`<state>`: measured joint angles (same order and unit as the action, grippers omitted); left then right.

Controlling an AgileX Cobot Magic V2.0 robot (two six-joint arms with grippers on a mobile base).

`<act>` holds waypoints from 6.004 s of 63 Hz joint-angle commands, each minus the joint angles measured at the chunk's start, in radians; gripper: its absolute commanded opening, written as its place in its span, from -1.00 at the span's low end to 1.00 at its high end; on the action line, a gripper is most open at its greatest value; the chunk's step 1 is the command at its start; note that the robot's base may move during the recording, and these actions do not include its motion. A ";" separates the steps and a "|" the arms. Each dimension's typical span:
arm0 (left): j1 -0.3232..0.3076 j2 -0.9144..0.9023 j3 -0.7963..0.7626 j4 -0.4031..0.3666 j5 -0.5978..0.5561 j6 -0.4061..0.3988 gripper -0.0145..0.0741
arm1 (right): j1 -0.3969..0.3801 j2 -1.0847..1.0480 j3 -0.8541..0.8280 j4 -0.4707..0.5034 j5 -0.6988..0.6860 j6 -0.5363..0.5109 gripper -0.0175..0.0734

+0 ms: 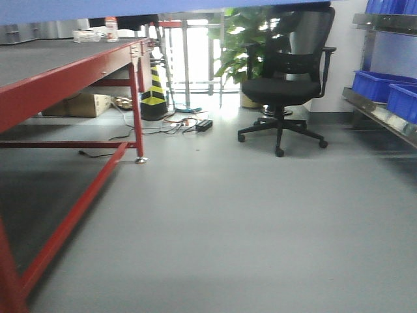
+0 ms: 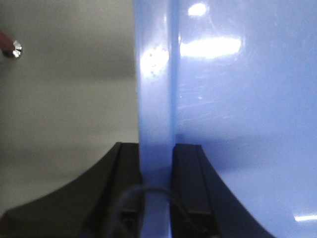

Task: Grab blue tray and place on right shelf
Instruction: 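Drive the base away from the table toward the steel shelving, then turn and approach the shelf rack holding the tray, then lower the tray with both grippers onto the shelf above the bins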

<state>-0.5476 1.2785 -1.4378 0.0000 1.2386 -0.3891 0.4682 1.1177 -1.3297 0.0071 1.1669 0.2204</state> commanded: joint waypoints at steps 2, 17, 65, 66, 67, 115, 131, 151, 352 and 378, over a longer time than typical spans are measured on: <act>-0.003 -0.020 -0.022 0.040 0.092 0.030 -0.78 | 0.002 -0.024 -0.032 -0.022 -0.059 -0.034 -0.49; -0.003 -0.020 -0.022 0.040 0.092 0.030 -0.78 | 0.002 -0.024 -0.032 -0.022 -0.059 -0.034 -0.49; -0.003 -0.020 -0.022 0.040 0.092 0.030 -0.78 | 0.002 -0.024 -0.032 -0.022 -0.059 -0.034 -0.49; -0.003 -0.020 -0.022 0.040 0.092 0.030 -0.78 | 0.002 -0.024 -0.032 -0.022 -0.059 -0.034 -0.49; -0.003 -0.020 -0.022 0.040 0.092 0.030 -0.78 | 0.002 -0.024 -0.032 -0.022 -0.059 -0.034 -0.49; -0.003 -0.020 -0.022 0.040 0.092 0.030 -0.78 | 0.002 -0.024 -0.032 -0.022 -0.059 -0.034 -0.49; -0.003 -0.020 -0.022 0.040 0.092 0.030 -0.78 | 0.002 -0.024 -0.032 -0.022 -0.059 -0.034 -0.49; -0.003 -0.020 -0.022 0.040 0.092 0.030 -0.78 | 0.002 -0.024 -0.032 -0.022 -0.059 -0.034 -0.49; 0.008 0.339 -0.271 0.192 -0.060 0.032 -0.78 | -0.140 0.388 -0.254 0.015 -0.124 -0.039 -0.49; 0.079 0.405 -0.271 0.084 -0.072 0.070 -0.35 | -0.141 0.435 -0.254 0.002 -0.151 -0.042 0.20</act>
<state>-0.4670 1.7278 -1.6766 0.0862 1.1843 -0.3619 0.3233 1.5984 -1.5433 0.0078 1.0944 0.2077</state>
